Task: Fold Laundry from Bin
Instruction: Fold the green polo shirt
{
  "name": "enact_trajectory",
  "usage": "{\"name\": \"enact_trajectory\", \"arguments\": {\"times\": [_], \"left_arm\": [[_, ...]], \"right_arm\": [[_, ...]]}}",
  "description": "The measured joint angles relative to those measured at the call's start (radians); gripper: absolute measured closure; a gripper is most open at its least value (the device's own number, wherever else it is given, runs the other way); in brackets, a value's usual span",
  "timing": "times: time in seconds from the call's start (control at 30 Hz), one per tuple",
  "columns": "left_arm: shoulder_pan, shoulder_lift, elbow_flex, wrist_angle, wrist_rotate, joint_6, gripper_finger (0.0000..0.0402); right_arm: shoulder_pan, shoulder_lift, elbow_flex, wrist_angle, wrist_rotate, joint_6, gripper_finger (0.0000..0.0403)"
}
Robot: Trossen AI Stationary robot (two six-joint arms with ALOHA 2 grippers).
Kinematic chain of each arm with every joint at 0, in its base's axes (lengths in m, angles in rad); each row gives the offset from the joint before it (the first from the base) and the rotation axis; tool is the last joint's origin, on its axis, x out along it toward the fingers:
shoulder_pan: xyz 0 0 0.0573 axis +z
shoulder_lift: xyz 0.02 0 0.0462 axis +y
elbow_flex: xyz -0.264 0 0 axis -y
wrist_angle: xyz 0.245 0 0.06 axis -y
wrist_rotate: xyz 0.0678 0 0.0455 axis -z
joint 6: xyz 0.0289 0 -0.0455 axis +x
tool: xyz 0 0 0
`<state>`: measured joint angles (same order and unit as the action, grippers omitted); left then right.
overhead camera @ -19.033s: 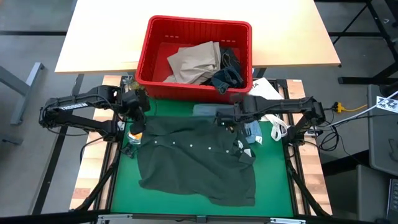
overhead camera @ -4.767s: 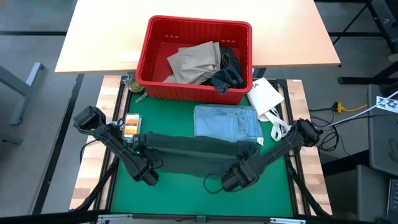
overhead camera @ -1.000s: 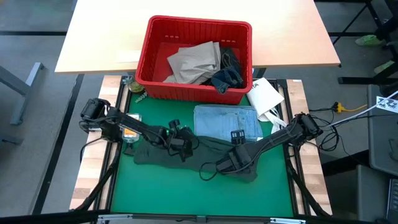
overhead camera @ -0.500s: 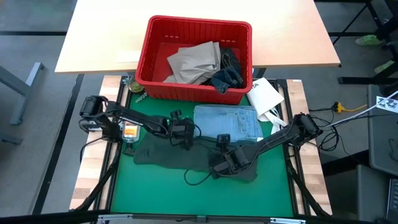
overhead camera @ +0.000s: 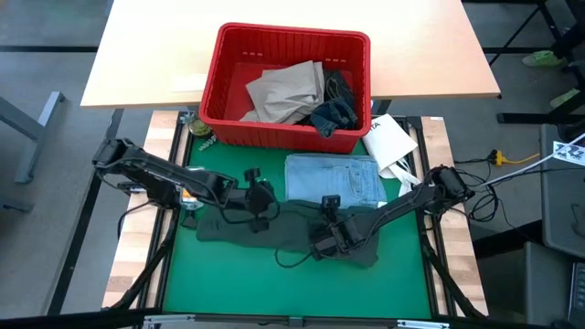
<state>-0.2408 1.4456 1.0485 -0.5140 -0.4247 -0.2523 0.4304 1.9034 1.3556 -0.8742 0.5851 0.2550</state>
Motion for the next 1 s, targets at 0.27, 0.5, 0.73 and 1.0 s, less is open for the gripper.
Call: {"name": "enact_trajectory", "arguments": {"times": [0.27,0.5,0.73,1.0], "left_arm": [[-0.109,-0.053,0.0,-0.01,0.006,-0.007,0.0378],[-0.198,-0.063,0.0,-0.013,0.009,-0.008,0.0378],[-0.26,-0.063,0.0,-0.024,0.008,-0.01,0.0378],[-0.291,-0.063,0.0,-0.025,0.008,-0.01,0.0378]], "right_arm": [[-0.065,-0.002,0.016,-0.049,0.065,0.002,0.0123],[-0.137,-0.003,0.08,-0.232,0.089,0.001,0.0123],[-0.166,-0.003,0.169,-0.433,0.103,0.001,0.0123],[-0.144,-0.004,0.323,-0.559,0.092,0.001,0.0123]]}}
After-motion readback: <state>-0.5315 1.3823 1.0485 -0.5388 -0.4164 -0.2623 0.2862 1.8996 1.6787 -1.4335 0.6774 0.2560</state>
